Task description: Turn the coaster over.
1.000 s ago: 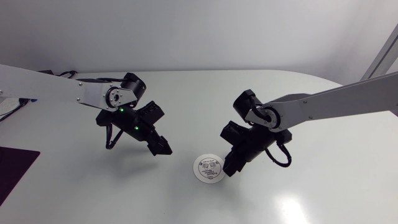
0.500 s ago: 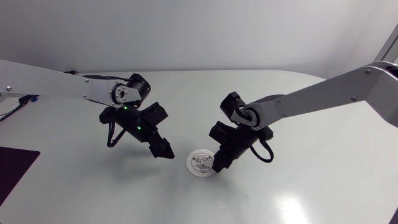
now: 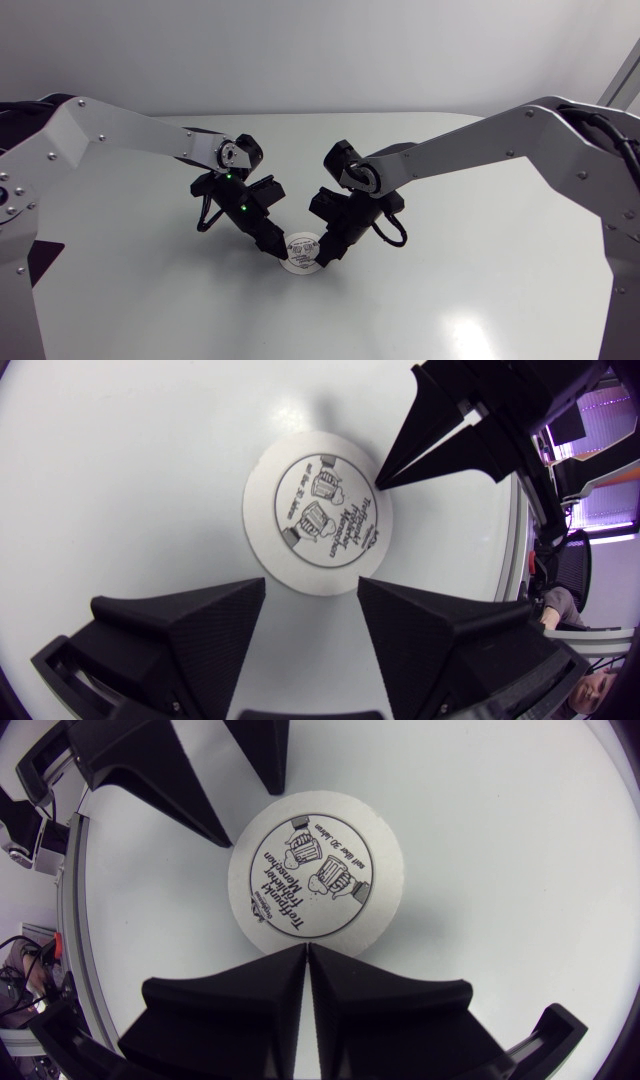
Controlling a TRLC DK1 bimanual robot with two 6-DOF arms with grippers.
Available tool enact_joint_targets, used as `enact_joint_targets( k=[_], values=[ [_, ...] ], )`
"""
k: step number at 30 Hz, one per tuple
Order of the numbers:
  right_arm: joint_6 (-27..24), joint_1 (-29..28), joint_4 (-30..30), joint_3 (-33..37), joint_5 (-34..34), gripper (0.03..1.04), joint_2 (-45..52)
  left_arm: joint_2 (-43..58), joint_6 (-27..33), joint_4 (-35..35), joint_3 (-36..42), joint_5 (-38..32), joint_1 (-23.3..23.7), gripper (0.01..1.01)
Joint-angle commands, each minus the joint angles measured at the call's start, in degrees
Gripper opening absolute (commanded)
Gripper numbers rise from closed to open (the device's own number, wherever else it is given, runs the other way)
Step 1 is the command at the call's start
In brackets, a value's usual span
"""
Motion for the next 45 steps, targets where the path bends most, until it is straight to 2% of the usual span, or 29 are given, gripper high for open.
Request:
enact_joint_targets(
  k=[1,10,18,21,26,31,32,33,35,36,37,45],
  values=[
    [0.03,0.82,-1.54,-0.82,0.82,0.11,2.9,3.07,-1.44,-0.62,2.85,1.28,-0.56,0.469],
    [-0.06,1.26,-1.54,-1.25,0.82,0.11,2.99,6.32,-3.2,-3.25,7.42,6.03,-0.82,0.405],
    [-0.33,0.21,-1.8,-2.22,0.73,0.11,-0.79,3.95,-3.73,-1.93,6.37,4.09,-0.12,0.402],
    [-0.33,-1.73,-1.89,-2.57,0.29,0.11,-2.81,4.39,-4.08,-0.18,4.78,1.19,-1.35,0.351],
    [0.03,-6.3,-1.89,-2.31,-1.2,0.12,-5.54,6.14,-3.99,0.7,3.82,0.4,-3.46,0.349],
    [0.47,-7.7,-1.71,-3.1,-1.73,0.14,-6.07,7.2,-4.52,0.44,5.05,0.93,-3.63,0.349],
    [0.9,-7.97,-1.63,-3.1,-1.99,0.18,-6.07,7.55,-4.52,0.44,5.05,1.02,-3.72,0.349],
    [1.52,-8.32,-1.54,-3.1,-2.61,0.3,-5.98,7.9,-4.52,0.26,5.14,1.28,-3.9,0.348],
    [2.22,-8.41,-1.8,-3.19,-2.96,0.62,-5.27,8.16,-4.52,0.09,5.14,1.54,-4.25,0.346],
    [2.93,-8.23,-1.89,-3.1,-2.96,0.73,-4.66,8.25,-4.61,0.09,5.14,1.81,-4.42,0.346],
    [3.45,-7.97,-2.15,-3.01,-2.96,0.77,-3.96,8.43,-4.61,0.09,5.22,1.98,-4.6,0.343],
    [8.46,-8.93,-5.32,-0.46,-7.53,0.76,1.58,9.13,-4.52,0.09,5.84,3.48,-6.01,0.343]
  ],
)
